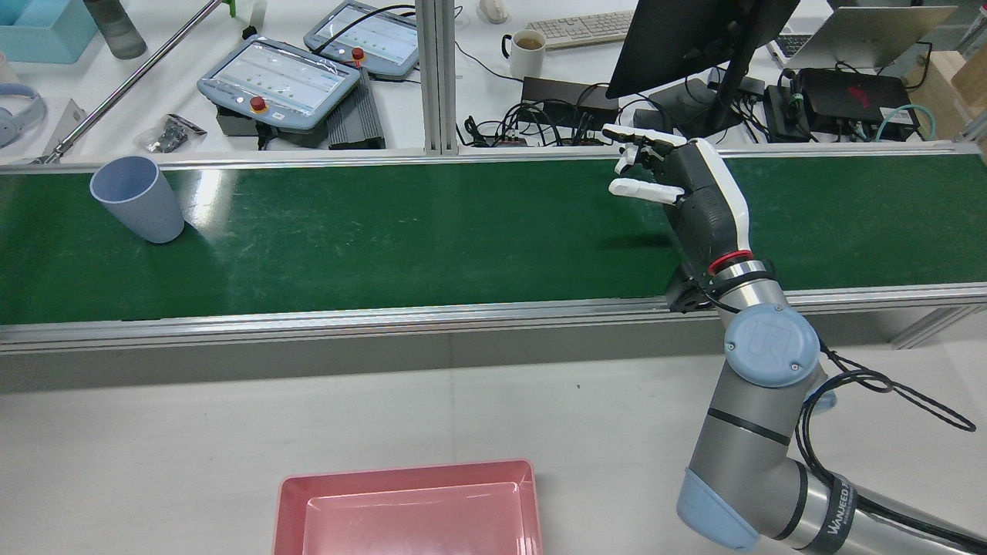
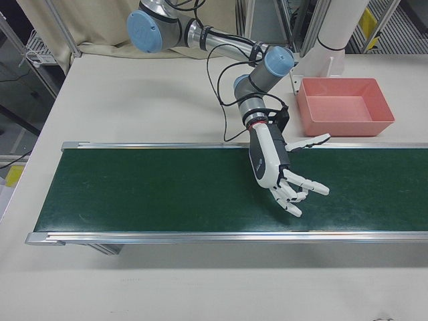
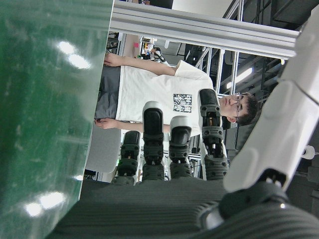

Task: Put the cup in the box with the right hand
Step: 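Hold the open right hand still as the blue cup approaches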

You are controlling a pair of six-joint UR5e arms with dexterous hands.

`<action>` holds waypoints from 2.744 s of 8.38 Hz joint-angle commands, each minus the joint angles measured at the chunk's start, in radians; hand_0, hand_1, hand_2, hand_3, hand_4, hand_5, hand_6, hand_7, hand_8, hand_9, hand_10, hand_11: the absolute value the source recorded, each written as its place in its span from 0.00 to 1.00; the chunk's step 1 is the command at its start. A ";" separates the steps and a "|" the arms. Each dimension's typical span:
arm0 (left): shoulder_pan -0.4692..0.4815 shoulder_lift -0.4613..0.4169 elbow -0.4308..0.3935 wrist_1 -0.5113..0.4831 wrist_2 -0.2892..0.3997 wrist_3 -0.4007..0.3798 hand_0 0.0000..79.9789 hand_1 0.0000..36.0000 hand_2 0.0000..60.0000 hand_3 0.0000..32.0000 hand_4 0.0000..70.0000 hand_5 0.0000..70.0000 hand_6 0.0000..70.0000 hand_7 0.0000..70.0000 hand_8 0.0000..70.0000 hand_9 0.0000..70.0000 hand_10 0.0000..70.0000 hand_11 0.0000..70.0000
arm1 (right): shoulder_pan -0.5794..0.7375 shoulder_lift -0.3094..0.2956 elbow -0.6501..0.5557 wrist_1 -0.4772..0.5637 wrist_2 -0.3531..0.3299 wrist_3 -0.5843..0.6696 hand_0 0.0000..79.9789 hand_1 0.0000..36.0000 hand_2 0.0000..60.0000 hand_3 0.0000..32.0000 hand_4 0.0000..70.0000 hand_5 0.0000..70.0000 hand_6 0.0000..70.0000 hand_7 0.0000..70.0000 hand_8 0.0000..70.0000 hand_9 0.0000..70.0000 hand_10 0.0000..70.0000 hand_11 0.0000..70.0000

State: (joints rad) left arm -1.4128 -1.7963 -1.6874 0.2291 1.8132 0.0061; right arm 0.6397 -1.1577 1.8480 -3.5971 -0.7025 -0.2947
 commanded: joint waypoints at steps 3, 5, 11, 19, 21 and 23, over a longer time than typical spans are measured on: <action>0.000 0.000 0.000 0.001 0.000 0.000 0.00 0.00 0.00 0.00 0.00 0.00 0.00 0.00 0.00 0.00 0.00 0.00 | 0.008 0.001 -0.012 -0.022 0.003 0.000 0.59 0.29 0.10 0.00 0.54 0.07 0.46 1.00 0.47 0.80 0.20 0.29; 0.000 0.000 0.000 0.001 0.000 0.000 0.00 0.00 0.00 0.00 0.00 0.00 0.00 0.00 0.00 0.00 0.00 0.00 | 0.008 0.004 -0.013 -0.022 0.003 0.000 0.59 0.29 0.11 0.00 0.58 0.07 0.46 1.00 0.47 0.81 0.20 0.29; 0.000 0.000 0.000 0.001 -0.002 0.000 0.00 0.00 0.00 0.00 0.00 0.00 0.00 0.00 0.00 0.00 0.00 0.00 | 0.034 0.010 -0.032 -0.022 0.006 -0.003 0.59 0.28 0.13 0.00 0.64 0.07 0.46 1.00 0.48 0.82 0.21 0.30; 0.000 0.000 0.000 0.001 0.000 0.000 0.00 0.00 0.00 0.00 0.00 0.00 0.00 0.00 0.00 0.00 0.00 0.00 | 0.028 0.012 -0.029 -0.022 0.000 -0.008 0.58 0.29 0.13 0.00 0.47 0.07 0.46 1.00 0.47 0.81 0.19 0.28; 0.000 0.000 0.000 0.001 0.000 0.000 0.00 0.00 0.00 0.00 0.00 0.00 0.00 0.00 0.00 0.00 0.00 0.00 | 0.028 0.012 -0.029 -0.022 0.000 -0.008 0.58 0.29 0.12 0.00 0.42 0.08 0.46 1.00 0.47 0.81 0.19 0.28; 0.000 0.000 0.000 0.001 0.000 0.000 0.00 0.00 0.00 0.00 0.00 0.00 0.00 0.00 0.00 0.00 0.00 0.00 | 0.020 0.013 -0.030 -0.022 -0.002 -0.008 0.58 0.28 0.13 0.00 0.40 0.07 0.45 1.00 0.47 0.81 0.19 0.28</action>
State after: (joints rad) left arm -1.4128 -1.7963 -1.6874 0.2301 1.8132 0.0061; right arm 0.6661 -1.1459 1.8193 -3.6186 -0.7026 -0.3022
